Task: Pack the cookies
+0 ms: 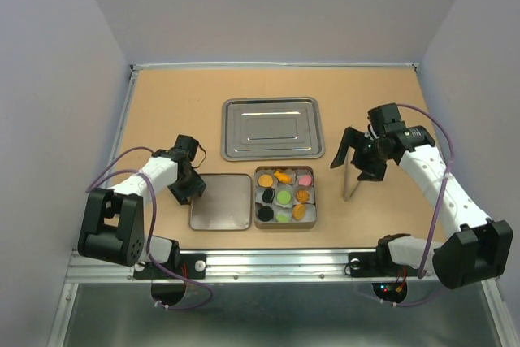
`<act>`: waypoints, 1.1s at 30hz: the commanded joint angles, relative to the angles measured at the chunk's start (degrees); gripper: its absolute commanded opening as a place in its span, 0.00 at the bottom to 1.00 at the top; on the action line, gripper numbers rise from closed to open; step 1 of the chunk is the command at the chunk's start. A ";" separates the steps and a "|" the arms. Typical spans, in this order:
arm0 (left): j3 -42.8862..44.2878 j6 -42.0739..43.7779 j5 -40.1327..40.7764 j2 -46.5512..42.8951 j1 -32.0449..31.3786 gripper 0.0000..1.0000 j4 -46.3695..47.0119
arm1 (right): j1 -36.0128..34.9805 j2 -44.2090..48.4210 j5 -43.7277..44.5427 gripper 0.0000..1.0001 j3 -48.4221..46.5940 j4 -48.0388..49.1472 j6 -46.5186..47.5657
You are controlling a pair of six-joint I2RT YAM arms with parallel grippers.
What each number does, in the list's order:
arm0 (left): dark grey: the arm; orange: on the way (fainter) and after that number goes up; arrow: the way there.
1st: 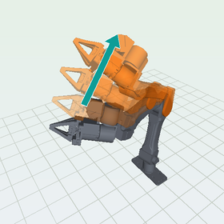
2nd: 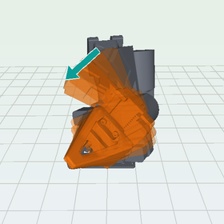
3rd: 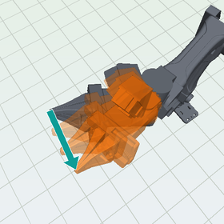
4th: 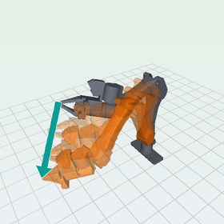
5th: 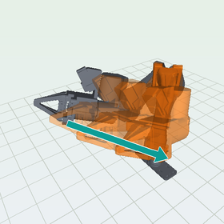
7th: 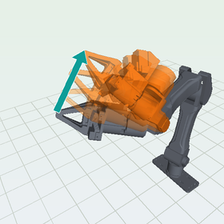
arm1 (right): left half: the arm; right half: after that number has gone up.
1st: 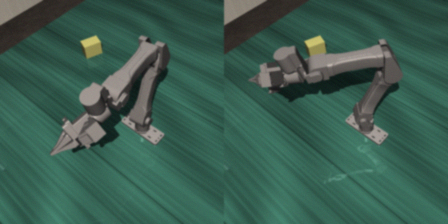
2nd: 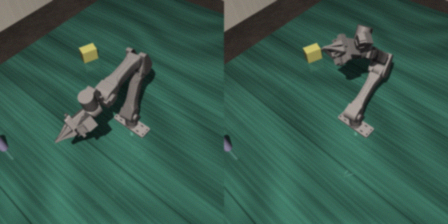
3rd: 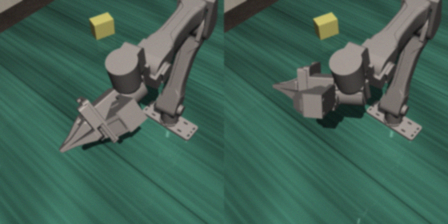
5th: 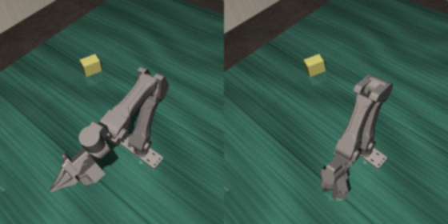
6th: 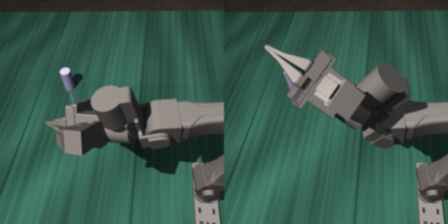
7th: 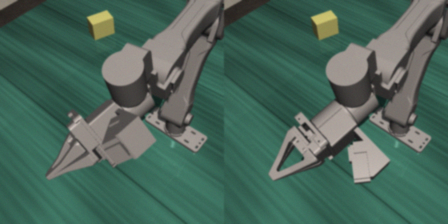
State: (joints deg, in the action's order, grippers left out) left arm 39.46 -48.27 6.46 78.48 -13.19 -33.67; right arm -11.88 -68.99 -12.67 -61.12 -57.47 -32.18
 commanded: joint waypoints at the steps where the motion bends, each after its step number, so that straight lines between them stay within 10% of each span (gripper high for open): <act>1: -4.04 -3.41 1.81 4.22 -0.26 0.49 6.59 | -1.83 1.67 -0.26 1.00 -4.62 -2.38 0.37; 8: -3.70 -3.94 4.08 -0.07 -1.49 0.14 6.60 | -4.12 2.37 -0.52 1.00 -4.09 -2.29 0.28; 15: 3.85 -0.95 10.41 -4.91 -1.49 0.00 0.99 | -5.17 1.23 -2.80 1.00 -6.29 -1.50 -0.69; 25: 14.23 4.15 14.19 -11.41 -2.10 0.00 -6.67 | -5.70 1.05 -8.68 1.00 -11.11 -1.41 -3.66; 33: 24.60 12.84 22.53 -22.75 -9.47 0.00 -0.96 | -5.61 0.09 -35.30 1.00 -18.23 5.87 -19.56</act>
State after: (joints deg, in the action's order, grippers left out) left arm 57.82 -40.14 21.47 59.92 -19.07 -38.57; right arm -16.99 -68.69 -32.67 -74.48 -58.04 -41.95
